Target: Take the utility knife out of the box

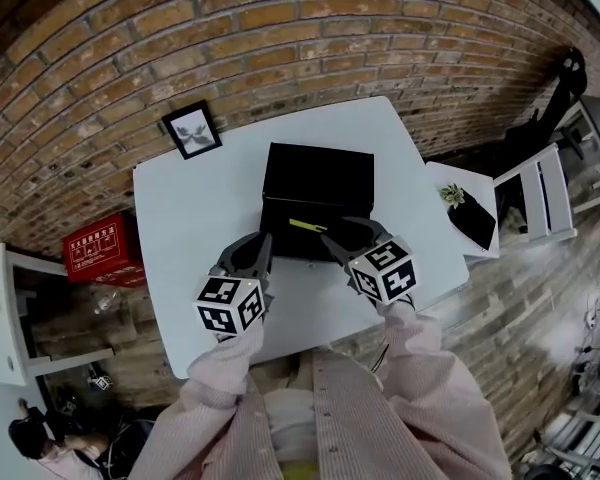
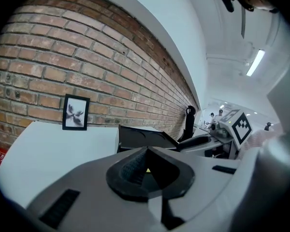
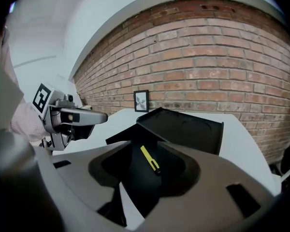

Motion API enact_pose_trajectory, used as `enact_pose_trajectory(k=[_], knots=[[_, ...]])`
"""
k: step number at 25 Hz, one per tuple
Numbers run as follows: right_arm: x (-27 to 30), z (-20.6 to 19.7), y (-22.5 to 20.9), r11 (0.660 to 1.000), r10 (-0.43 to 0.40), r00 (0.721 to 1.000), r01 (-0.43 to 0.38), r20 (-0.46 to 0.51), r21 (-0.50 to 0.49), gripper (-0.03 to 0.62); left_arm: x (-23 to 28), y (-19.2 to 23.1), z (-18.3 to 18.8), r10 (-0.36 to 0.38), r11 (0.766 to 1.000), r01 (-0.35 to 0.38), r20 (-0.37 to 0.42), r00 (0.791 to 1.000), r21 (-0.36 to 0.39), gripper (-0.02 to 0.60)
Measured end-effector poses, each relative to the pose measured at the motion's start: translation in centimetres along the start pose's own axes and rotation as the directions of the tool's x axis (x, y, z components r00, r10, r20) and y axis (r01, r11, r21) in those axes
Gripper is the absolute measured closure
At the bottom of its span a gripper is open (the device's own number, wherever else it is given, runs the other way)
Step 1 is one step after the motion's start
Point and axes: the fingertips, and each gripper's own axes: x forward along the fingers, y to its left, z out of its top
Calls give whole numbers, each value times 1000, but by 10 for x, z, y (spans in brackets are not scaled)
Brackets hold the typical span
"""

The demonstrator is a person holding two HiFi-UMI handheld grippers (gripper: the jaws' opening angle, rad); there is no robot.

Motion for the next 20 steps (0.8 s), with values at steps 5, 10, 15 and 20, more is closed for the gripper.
enact_pose_trajectory(k=[5,10,15,20], knots=[[25,-6,4,994,55,991,-66,-126,-88,431,8,5,-6,-19,1000,18,-32,999,-5,589],[47,-16,2,982,81,965,-121,-251,-148,431,21,3,-11,-48,999,47,-51,998,-2,589],[64,-32,4,968,94,929,-170,-359,-185,431,28,7,-14,-56,998,55,-63,996,-11,589],[76,-42,4,959,81,902,-186,-423,-213,431,30,11,-14,-57,998,55,-62,996,-21,589]])
